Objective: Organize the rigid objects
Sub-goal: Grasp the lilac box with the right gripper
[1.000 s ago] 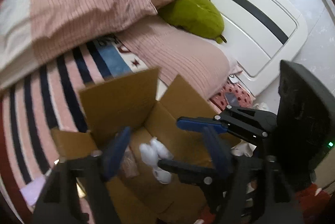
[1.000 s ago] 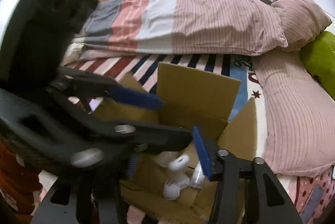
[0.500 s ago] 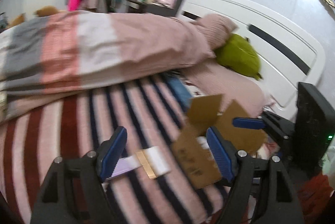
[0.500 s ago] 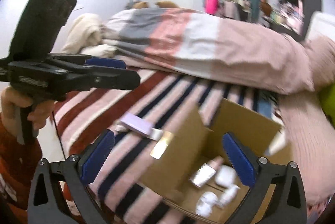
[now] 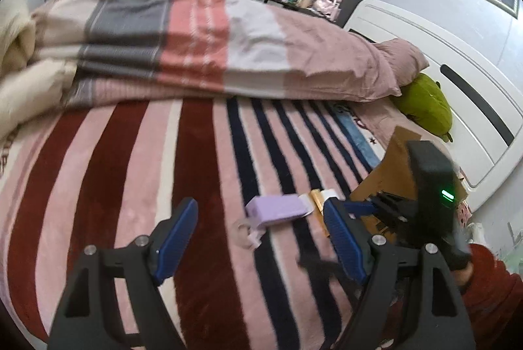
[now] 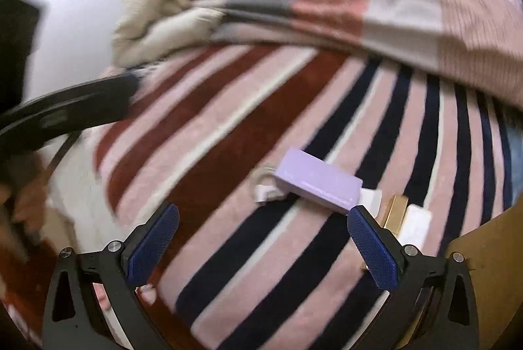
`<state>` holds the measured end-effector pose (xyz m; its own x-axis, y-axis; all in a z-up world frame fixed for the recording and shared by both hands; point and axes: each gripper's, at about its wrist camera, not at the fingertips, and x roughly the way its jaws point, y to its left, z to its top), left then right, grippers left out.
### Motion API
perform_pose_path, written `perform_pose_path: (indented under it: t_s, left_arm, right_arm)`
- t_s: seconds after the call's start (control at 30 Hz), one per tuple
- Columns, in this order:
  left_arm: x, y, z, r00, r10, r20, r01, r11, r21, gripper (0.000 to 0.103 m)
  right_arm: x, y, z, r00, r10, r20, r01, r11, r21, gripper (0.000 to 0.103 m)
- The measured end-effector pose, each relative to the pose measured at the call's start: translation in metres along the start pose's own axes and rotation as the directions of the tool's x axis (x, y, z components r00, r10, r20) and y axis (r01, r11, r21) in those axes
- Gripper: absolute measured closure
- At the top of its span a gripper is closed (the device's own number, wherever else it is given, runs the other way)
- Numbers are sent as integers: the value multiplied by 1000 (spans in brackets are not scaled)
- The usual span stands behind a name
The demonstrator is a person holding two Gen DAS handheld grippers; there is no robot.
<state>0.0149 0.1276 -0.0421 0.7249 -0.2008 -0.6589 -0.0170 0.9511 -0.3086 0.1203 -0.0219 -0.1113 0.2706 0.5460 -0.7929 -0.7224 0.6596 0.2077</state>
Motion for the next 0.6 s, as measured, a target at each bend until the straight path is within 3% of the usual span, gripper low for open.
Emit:
perform_pose_path:
  t_s: [0.07,0.2,0.47,0.5,0.53,0.6]
  left_arm:
    - [3,8,-6,1000,0,-10,0,1000,-16,27]
    - [5,17,-11,1000,4,-20,-4,1000,-26,27]
    - [4,20,-12,1000,1,-18,-1,1000,-31,27]
    - [4,20,-12,1000,2,-19,-3,1000,-30,27]
    - [5,20,-11,1000,3,-21,-4,1000,-30,27]
    - [5,20,-11,1000,5,-22,-5,999,-33,27]
  right_arm:
    - [14,-9,3,1000,-22,2,22,999,45,0]
    - [41,-30,13,999,21,-47,-13,986,164,0]
    - [65,-41,21,994,-2,-109,29,969,245,0]
    - [66,-40,20,994,-22,-111,48,969,242,1]
    - [67,-39,21,994,-35,-105,59,970,238,17]
    - [62,-37,19,995,-34,-96,54,974,220,17]
